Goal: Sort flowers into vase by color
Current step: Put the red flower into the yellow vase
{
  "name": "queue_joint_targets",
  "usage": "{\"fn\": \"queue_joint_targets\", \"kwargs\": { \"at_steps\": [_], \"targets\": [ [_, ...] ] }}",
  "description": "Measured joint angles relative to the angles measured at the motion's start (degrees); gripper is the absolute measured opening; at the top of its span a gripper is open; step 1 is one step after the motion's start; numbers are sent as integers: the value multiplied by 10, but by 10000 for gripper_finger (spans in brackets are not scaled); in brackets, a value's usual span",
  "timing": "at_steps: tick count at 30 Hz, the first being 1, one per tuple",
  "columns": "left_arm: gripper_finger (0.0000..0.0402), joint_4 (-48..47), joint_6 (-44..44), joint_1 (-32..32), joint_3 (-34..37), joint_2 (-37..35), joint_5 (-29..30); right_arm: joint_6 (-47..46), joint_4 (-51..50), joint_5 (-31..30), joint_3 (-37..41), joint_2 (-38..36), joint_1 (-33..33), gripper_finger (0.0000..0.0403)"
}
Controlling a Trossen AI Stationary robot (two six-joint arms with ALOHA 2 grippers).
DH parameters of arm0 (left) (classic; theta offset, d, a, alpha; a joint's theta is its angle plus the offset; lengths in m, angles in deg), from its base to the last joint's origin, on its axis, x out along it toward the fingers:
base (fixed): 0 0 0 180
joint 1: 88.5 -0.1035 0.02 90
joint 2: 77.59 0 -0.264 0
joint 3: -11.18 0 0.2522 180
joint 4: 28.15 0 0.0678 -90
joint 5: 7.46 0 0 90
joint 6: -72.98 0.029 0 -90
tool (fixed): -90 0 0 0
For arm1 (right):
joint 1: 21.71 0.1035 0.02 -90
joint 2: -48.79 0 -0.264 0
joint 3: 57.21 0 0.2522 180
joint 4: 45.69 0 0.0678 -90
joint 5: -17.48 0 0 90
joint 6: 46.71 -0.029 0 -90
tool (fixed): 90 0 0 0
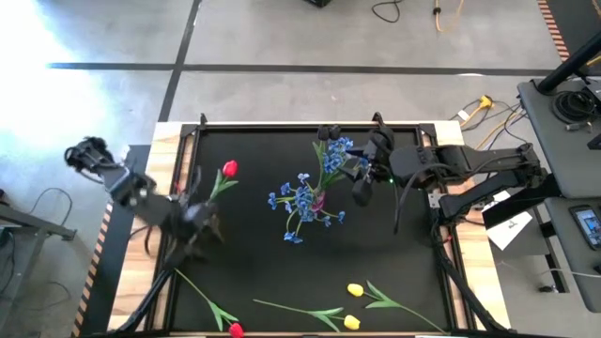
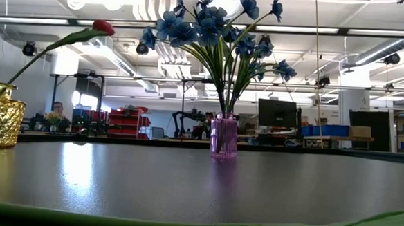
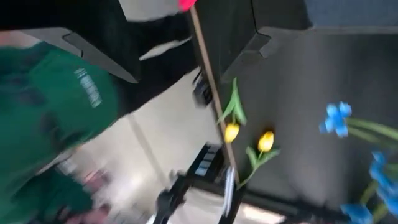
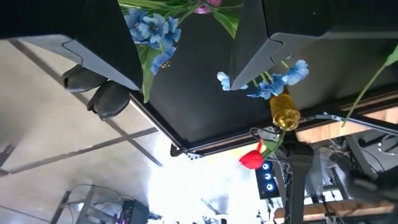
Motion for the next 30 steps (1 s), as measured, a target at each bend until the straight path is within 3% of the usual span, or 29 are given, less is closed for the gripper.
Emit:
{"fn": "queue_joint_targets", "kwargs": {
  "at_steps": [5,8,13,19,30],
  "targets": [
    [203,-12,-7,115,0,68,108,21,0,0,0,0,-13,233],
    [203,-16,-19,140,0,120,118,26,0,0,0,0,-16,233],
    [203,-17,-37,169,0,224,31,45,-1,1,0,0,-15,233],
    [203,-18,14,189,0,342,-42,44,-9,4,0,0,-15,233],
    [203,-33,87,198,-23,447,-61,43,-22,5,0,0,-15,233]
  ]
}}
